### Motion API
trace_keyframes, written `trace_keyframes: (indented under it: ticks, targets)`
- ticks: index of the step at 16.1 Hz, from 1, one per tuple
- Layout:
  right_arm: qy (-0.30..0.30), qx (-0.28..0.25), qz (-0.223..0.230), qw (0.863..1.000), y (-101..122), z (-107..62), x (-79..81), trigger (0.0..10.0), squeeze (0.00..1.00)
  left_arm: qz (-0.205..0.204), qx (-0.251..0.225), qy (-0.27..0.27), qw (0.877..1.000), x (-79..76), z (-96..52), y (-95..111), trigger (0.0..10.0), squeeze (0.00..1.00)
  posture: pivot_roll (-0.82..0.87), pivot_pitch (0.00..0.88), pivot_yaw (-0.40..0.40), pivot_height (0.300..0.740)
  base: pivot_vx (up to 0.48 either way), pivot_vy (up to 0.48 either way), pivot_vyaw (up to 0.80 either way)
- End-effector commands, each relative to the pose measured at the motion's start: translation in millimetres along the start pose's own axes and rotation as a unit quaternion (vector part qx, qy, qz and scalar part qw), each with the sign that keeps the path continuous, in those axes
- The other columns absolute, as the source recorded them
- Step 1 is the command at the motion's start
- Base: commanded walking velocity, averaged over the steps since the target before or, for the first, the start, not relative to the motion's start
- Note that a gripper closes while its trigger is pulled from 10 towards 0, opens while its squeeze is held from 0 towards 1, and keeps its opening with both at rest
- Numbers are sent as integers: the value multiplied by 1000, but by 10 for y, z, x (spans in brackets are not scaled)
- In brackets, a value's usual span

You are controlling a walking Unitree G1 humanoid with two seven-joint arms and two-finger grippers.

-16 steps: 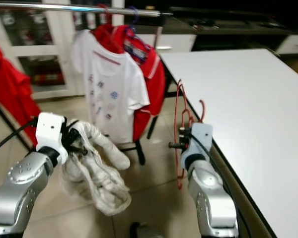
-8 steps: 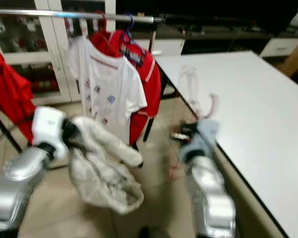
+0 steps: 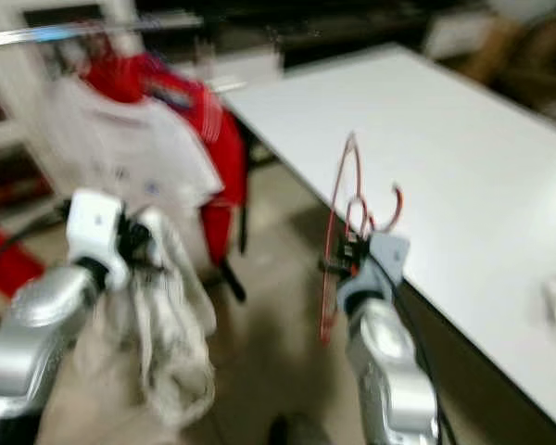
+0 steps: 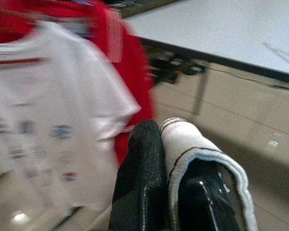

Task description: Hang hanger

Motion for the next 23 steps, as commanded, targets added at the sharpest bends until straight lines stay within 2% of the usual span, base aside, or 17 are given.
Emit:
trace_keyframes:
  ticks: [1,4,8,16,23]
  targets:
    - [4,-21,-6,1000,96,-5,29,10000,0,10,-41,-7,999,6,1,186,10000,0,86,16,1,740,0,0,-800]
    - [-1,-6,3,1000,58,-8,15,10000,0,6,-40,-10,999,-17,19,174,10000,0,81,12,-5,740,0,0,-800]
    - [-8,3,-33,999,52,5,-1,10000,0,4,-35,1,999,-17,11,125,10000,0,75,16,-25,740,0,0,-800]
    - [0,13,-34,999,30,8,37,10000,0,-2,-37,6,999,-53,-34,94,10000,0,78,31,-53,740,0,0,-800]
    - [-2,20,-23,1000,-4,-26,40,10000,0,5,-37,0,999,-33,-8,110,10000,0,71,33,-37,740,0,314,-800]
Point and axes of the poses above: a point about 5 cm out from each wrist's last joint towards the gripper, its own z axis pointing out of the wrist towards the gripper, its own y axis along the axis of the wrist's last joint, x = y × z, the point moved 3 cm from there along z, pointing out of the wrist towards the gripper, and after that the axes turned 1 degree about z, right-handed, at the moved point
